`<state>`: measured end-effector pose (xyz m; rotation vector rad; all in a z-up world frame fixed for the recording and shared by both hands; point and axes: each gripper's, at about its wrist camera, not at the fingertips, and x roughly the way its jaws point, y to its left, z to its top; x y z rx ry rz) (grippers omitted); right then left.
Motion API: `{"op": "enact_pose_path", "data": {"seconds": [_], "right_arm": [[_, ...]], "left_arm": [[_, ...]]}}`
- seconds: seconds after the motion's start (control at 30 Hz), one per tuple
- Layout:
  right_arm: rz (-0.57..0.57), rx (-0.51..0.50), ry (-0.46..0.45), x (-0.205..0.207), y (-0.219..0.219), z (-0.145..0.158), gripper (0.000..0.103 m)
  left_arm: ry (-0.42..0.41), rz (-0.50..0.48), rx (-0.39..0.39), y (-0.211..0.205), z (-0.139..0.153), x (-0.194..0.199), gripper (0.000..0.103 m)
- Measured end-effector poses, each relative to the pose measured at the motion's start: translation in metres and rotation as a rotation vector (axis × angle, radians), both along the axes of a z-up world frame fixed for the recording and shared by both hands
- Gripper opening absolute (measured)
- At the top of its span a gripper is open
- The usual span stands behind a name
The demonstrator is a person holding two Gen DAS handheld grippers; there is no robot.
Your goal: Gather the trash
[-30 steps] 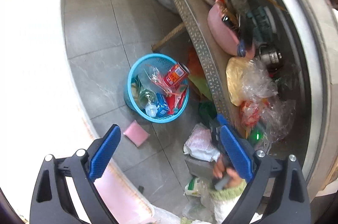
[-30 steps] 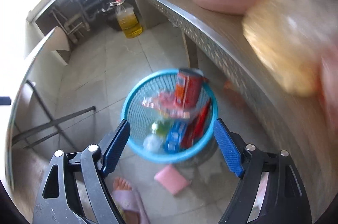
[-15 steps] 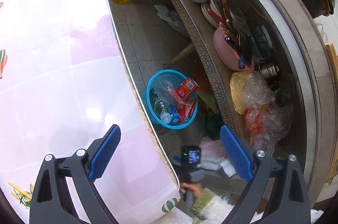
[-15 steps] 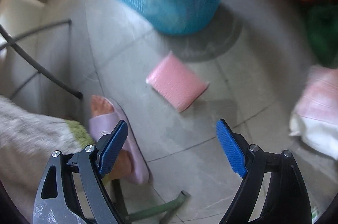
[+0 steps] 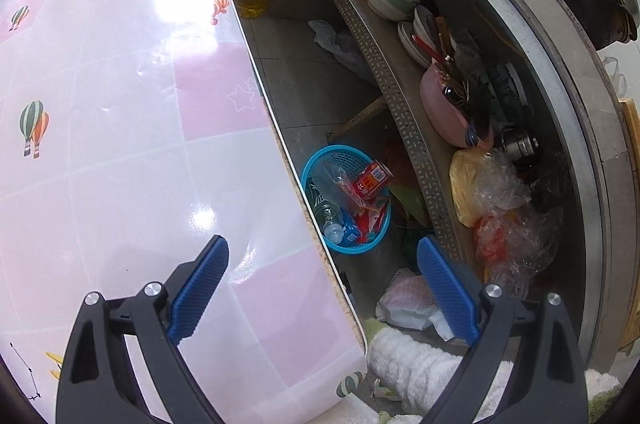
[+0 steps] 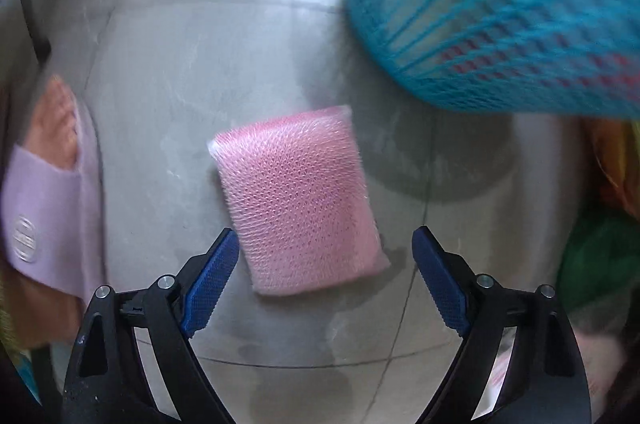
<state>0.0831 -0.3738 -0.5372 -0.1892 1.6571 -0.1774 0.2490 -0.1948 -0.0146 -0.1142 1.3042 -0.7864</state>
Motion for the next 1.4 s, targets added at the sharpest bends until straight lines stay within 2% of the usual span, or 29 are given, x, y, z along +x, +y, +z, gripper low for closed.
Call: {"op": "enact_pose_path", "data": {"seconds": [0.03, 0.13, 0.2, 0.3, 0.37, 0.47, 0.53, 0.73, 0.83, 0.9, 0.97, 1.03, 1.17, 1.3, 1.4], "right_arm": [[0.005, 0.021, 0.005, 0.001, -0.001, -0.003, 0.087], [-0.028, 0.082, 0.030, 0.005, -0.007, -0.011, 0.087], [-0.054, 0.115, 0.055, 0.004, -0.012, -0.017, 0.078], [-0.061, 0.124, 0.056, 0.001, -0.013, -0.017, 0.074], [-0.057, 0.126, 0.062, -0.005, -0.012, -0.014, 0.070], [-0.084, 0.158, 0.032, -0.019, -0.004, 0.009, 0.069], [-0.104, 0.205, -0.041, -0.035, 0.002, 0.047, 0.069], [-0.185, 0.382, -0.354, -0.066, 0.006, 0.213, 0.070], [-0.253, 0.473, -0.512, -0.043, -0.009, 0.273, 0.071], [-0.296, 0.535, -0.575, -0.017, -0.026, 0.289, 0.071], [-0.342, 0.588, -0.583, 0.014, -0.044, 0.288, 0.072], [-0.361, 0.584, -0.569, 0.048, -0.056, 0.272, 0.072], [-0.440, 0.649, -0.476, 0.094, -0.101, 0.238, 0.073], [-0.460, 0.577, -0.378, 0.118, -0.107, 0.209, 0.075], [-0.471, 0.487, -0.354, 0.116, -0.106, 0.207, 0.077]], "left_arm": [[0.004, 0.003, 0.000, -0.001, 0.000, 0.000, 0.093], [0.010, 0.014, 0.007, -0.001, -0.002, -0.001, 0.093], [0.016, 0.016, 0.010, 0.001, -0.004, -0.001, 0.093], [0.021, 0.026, 0.016, 0.002, -0.004, -0.002, 0.093], [0.019, 0.029, 0.014, 0.003, -0.003, -0.002, 0.093], [0.011, 0.036, 0.010, 0.003, -0.001, -0.003, 0.093], [0.008, 0.041, -0.005, 0.005, 0.000, -0.004, 0.093], [-0.009, 0.041, -0.033, 0.011, 0.003, -0.006, 0.093], [-0.022, 0.031, -0.037, 0.012, 0.004, -0.009, 0.093], [-0.035, 0.028, -0.038, 0.014, 0.006, -0.012, 0.093], [-0.033, 0.027, -0.045, 0.017, 0.006, -0.014, 0.093], [-0.023, 0.037, -0.054, 0.020, 0.006, -0.015, 0.093], [-0.028, 0.038, -0.063, 0.025, 0.010, -0.018, 0.093], [-0.028, 0.037, -0.068, 0.026, 0.009, -0.018, 0.093], [-0.024, 0.035, -0.065, 0.027, 0.009, -0.017, 0.093]]}}
